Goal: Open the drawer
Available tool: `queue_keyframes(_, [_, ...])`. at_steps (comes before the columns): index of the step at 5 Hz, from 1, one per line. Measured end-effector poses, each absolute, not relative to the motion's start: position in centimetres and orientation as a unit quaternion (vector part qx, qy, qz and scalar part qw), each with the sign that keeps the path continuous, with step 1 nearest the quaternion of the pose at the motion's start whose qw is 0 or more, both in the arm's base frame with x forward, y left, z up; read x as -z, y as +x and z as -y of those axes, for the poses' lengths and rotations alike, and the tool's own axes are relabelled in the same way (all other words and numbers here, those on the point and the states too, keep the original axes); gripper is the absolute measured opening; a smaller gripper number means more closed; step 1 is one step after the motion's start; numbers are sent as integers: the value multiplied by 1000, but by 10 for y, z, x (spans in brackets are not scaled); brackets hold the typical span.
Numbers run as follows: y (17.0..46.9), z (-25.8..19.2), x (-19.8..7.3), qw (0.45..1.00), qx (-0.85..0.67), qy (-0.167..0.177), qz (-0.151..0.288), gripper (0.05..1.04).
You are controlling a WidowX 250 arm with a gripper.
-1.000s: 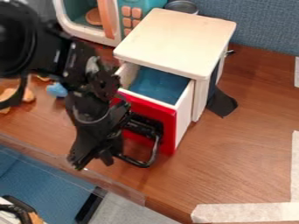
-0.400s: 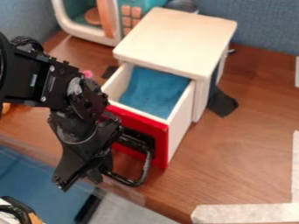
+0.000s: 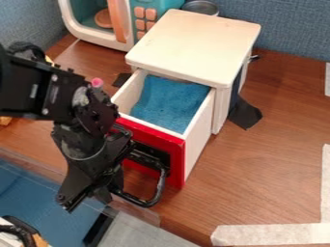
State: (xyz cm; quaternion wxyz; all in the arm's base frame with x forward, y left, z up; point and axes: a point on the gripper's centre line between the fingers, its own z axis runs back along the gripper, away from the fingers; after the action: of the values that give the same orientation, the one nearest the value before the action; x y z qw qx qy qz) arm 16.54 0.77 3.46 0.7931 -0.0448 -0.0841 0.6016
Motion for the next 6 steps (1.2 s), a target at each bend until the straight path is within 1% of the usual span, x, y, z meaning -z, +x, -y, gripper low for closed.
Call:
queue_keyframes(1, [163,-3,-36,825,-557,-37,86,490])
queue_keyframes(2, [164,-2,-40,828,-551,-43,94,811])
queue_keyframes(3, [164,-2,-47,836,-537,-48,104,1010])
queue_keyframes(4, [161,-6,-60,845,-520,-55,114,1008])
queue_keyframes(5, [157,-18,-88,863,-485,-46,131,1001])
queue_keyframes(6, [153,-24,-108,897,-421,2,137,1001])
